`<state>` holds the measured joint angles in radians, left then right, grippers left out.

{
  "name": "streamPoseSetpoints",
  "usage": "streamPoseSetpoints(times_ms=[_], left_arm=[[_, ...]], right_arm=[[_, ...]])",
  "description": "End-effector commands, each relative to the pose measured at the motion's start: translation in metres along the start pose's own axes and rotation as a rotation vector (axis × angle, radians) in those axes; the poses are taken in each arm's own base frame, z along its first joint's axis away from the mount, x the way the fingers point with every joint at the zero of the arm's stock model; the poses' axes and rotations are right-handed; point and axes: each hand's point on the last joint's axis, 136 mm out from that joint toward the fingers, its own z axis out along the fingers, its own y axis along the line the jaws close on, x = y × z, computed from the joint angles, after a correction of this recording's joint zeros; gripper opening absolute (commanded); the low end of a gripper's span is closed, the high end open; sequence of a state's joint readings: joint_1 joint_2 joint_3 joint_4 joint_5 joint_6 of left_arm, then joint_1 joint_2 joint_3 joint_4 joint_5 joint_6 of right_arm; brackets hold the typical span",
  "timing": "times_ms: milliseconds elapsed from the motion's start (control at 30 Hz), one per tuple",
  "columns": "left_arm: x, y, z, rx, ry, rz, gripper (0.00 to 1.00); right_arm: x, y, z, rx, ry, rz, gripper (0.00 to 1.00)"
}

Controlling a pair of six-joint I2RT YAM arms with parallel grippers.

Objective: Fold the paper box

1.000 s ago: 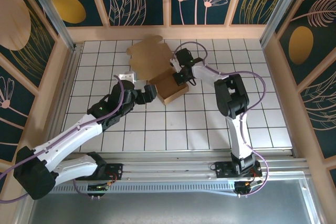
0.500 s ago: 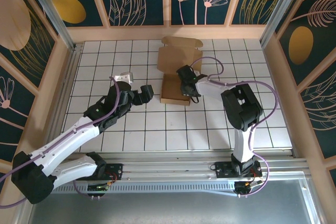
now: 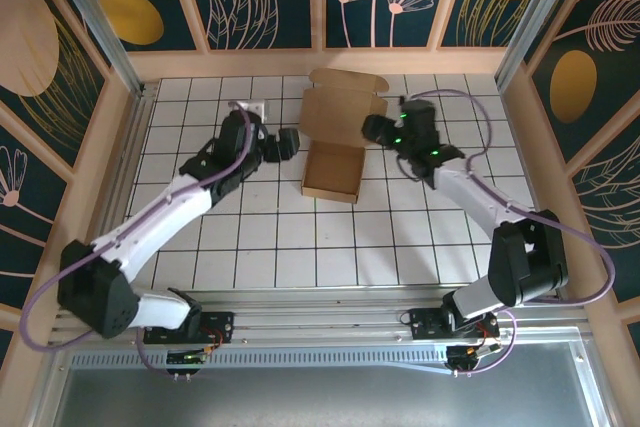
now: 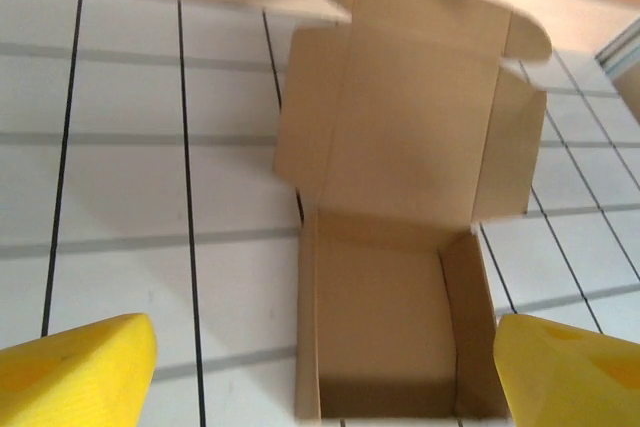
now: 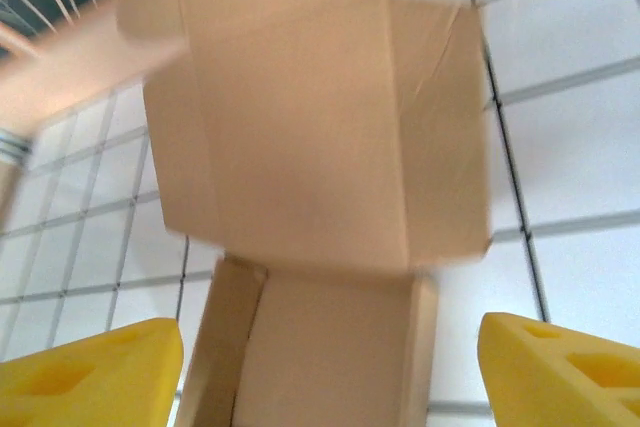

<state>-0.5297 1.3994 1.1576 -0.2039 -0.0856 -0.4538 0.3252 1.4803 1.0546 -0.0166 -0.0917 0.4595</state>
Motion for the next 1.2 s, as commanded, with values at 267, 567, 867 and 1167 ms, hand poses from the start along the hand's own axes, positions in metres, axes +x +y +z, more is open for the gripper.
streamPoseSetpoints(times_ms=[267,567,867,1167], left_arm=[[-0.046,0.001,0.126,0.342,0.154,0.108,0.97],[-0.018,0.027,0.17,0.348,0.278,0.113,0.91],[-0.019,0.033,0.206,0.342,0.288,0.117,0.77],[-0.01,0.021,0.204,0.433,0.312,0.114,0.57]], right_arm=[[-0.031,-0.041,0.081,-0.237,0.199,-0.107,0.75],[-0.015,-0.034,0.112,-0.24,0.261,-0.115,0.37],[-0.02,-0.029,0.112,-0.222,0.245,-0.162,0.16],[-0.026,-0.013,0.11,-0.201,0.211,-0.275,0.08]])
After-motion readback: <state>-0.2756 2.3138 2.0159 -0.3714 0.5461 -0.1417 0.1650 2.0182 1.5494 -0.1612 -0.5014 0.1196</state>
